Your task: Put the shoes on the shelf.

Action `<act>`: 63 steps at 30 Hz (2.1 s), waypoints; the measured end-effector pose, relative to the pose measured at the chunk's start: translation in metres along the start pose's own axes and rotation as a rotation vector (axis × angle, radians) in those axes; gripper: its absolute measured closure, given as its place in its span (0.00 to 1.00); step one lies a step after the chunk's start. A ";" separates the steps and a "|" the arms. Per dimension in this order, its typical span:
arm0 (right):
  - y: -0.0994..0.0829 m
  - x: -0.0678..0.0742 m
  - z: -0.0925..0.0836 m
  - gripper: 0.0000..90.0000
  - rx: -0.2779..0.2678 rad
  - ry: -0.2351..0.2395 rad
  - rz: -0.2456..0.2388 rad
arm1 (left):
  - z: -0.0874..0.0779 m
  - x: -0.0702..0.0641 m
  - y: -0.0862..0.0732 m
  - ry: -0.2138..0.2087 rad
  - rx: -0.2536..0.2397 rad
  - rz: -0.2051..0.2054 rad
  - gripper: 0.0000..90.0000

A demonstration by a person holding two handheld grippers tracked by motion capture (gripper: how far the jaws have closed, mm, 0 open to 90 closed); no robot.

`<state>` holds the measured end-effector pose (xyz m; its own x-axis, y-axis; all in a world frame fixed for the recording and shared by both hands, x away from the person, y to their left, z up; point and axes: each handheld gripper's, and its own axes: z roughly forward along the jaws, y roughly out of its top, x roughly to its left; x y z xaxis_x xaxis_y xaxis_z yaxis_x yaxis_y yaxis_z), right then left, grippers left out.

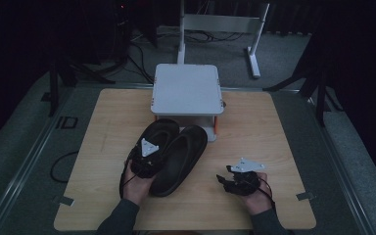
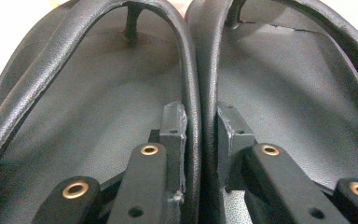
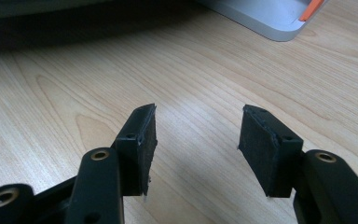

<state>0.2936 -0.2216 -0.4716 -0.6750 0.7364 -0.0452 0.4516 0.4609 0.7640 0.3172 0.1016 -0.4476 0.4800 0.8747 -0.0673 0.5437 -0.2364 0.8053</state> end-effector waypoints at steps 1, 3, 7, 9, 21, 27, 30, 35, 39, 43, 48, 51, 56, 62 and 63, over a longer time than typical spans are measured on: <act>0.000 0.000 0.000 0.51 0.000 -0.001 -0.001 | 0.001 -0.001 0.001 -0.002 0.000 0.000 0.83; 0.000 -0.001 0.000 0.51 -0.001 -0.002 0.001 | 0.005 -0.003 0.004 -0.006 -0.004 0.005 0.83; -0.001 -0.001 -0.001 0.51 -0.003 -0.004 0.005 | 0.010 -0.005 0.009 -0.009 -0.007 0.006 0.83; -0.001 -0.001 -0.001 0.51 -0.002 -0.003 0.007 | 0.013 -0.005 0.012 -0.013 -0.010 0.003 0.83; -0.002 0.000 -0.001 0.51 0.007 -0.015 -0.008 | 0.026 -0.005 0.027 0.006 -0.035 -0.008 0.83; -0.002 -0.001 -0.001 0.51 0.005 -0.015 -0.008 | 0.034 -0.006 0.032 0.018 -0.040 -0.018 0.83; -0.002 0.000 -0.001 0.51 0.006 -0.014 -0.011 | 0.038 -0.008 0.035 0.024 -0.042 -0.018 0.83; -0.002 0.000 -0.001 0.51 0.007 -0.013 -0.011 | 0.044 -0.011 0.038 0.041 -0.048 -0.021 0.83; -0.003 -0.001 -0.001 0.51 0.008 -0.013 -0.004 | 0.047 -0.013 0.040 0.055 -0.051 -0.024 0.83; -0.003 0.000 -0.001 0.51 0.008 -0.012 -0.005 | 0.049 -0.013 0.042 0.069 -0.052 -0.030 0.83; -0.003 0.000 -0.001 0.51 0.008 -0.012 -0.005 | 0.052 -0.012 0.044 0.077 -0.048 -0.037 0.83; -0.003 -0.001 -0.001 0.51 0.008 -0.012 -0.005 | 0.053 -0.010 0.045 0.077 -0.048 -0.041 0.83; -0.003 -0.001 -0.001 0.51 0.008 -0.012 -0.006 | 0.054 -0.012 0.048 0.084 -0.052 -0.047 0.83; -0.003 -0.001 0.000 0.51 0.010 -0.011 -0.007 | 0.057 -0.017 0.053 0.093 -0.056 -0.051 0.83; -0.003 -0.001 0.000 0.51 0.010 -0.012 -0.006 | 0.058 -0.018 0.053 0.095 -0.057 -0.052 0.83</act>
<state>0.2922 -0.2238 -0.4740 -0.6710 0.7393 -0.0574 0.4534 0.4703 0.7572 0.3773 0.0489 -0.4377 0.3833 0.9219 -0.0556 0.5249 -0.1679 0.8344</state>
